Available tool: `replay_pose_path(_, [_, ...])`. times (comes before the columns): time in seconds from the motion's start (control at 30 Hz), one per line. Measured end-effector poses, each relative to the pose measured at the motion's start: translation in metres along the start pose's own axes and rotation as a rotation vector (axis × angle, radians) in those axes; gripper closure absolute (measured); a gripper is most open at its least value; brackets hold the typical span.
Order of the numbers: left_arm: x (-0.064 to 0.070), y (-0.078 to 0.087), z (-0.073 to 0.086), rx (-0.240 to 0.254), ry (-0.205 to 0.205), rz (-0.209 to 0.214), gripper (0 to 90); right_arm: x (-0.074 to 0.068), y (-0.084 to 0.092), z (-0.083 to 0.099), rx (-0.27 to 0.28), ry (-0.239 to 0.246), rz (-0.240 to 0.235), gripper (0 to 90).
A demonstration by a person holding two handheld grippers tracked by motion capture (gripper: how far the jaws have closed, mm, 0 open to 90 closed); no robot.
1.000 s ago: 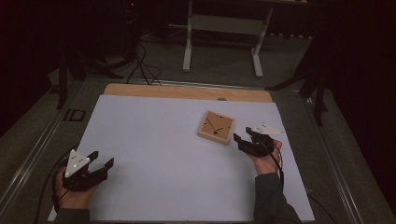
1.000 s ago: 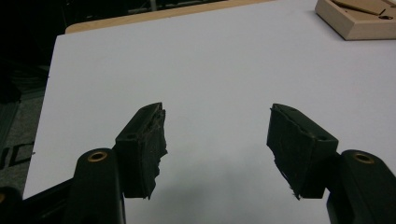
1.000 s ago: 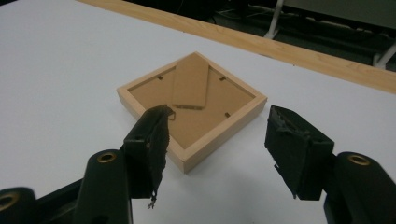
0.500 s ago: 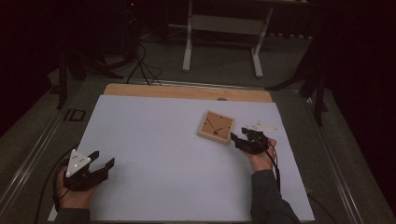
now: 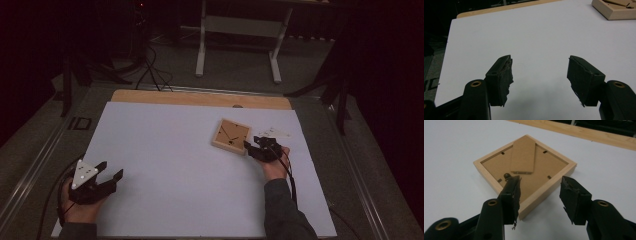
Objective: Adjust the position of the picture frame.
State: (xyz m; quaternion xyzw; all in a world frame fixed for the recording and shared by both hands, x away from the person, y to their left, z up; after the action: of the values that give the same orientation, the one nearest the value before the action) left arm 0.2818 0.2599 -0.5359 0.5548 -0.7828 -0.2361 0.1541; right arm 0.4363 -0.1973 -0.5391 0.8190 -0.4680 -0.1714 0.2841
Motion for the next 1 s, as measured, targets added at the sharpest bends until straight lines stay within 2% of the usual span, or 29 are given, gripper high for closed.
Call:
replay_pose_path(0.17, [0.000,0.001,0.000,0.003,0.001,0.000,36.6,-0.003,-0.008,0.001,-0.014,-0.004,0.001,50.9])
replay_pose_path(0.33, [0.000,0.001,-0.001,0.005,0.000,0.000,36.6,-0.002,-0.016,0.003,-0.034,-0.035,0.003,51.1])
replay_pose_path(0.53, [0.000,0.001,-0.001,0.006,-0.004,0.000,36.5,-0.001,-0.025,0.008,-0.047,-0.102,-0.026,52.7])
replay_pose_path(0.77, [0.000,0.001,-0.001,0.007,-0.005,0.001,36.5,0.000,-0.028,0.010,-0.067,-0.112,-0.019,55.5])
replay_pose_path(0.97, [0.001,0.000,-0.001,0.006,-0.006,0.002,36.5,0.001,-0.028,0.010,-0.077,-0.138,-0.044,58.2])
replay_pose_path(1.0, [0.001,0.000,-0.001,0.005,-0.006,0.002,36.5,0.001,-0.028,0.010,-0.079,-0.152,-0.061,60.2])
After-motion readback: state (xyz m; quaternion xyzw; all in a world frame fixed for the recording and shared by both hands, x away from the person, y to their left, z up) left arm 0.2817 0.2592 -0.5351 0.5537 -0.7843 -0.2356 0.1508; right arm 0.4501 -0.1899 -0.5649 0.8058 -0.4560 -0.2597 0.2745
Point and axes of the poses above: each handheld gripper's, and its own axes: y roughly backward along the jaws, z roughly out of its underside, x roughly to its right, the point moved 7 cm from there along -y, roughly forward along the jaws, and after that the axes turned 4 degrees about -x, right-handed, at the moved point
